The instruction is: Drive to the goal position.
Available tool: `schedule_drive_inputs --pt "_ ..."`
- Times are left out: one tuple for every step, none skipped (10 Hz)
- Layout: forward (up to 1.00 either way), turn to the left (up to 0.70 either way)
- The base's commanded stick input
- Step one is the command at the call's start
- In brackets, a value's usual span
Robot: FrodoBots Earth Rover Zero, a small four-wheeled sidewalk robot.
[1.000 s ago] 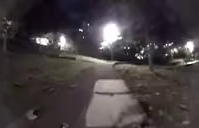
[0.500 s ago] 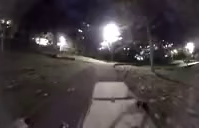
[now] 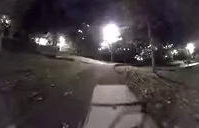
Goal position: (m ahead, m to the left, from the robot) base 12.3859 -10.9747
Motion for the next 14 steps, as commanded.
schedule_drive_inputs --pt "0.45 0.00" --pt "0.45 0.00" --pt "0.45 0.00" --pt "0.45 0.00" --pt "0.45 0.00" --pt "0.45 0.00" --pt "0.45 0.00" --pt "0.45 0.00" --pt "0.45 0.00" --pt "0.45 0.00" --pt "0.45 0.00" --pt "0.45 0.00" --pt "0.45 0.00" --pt "0.45 0.00"
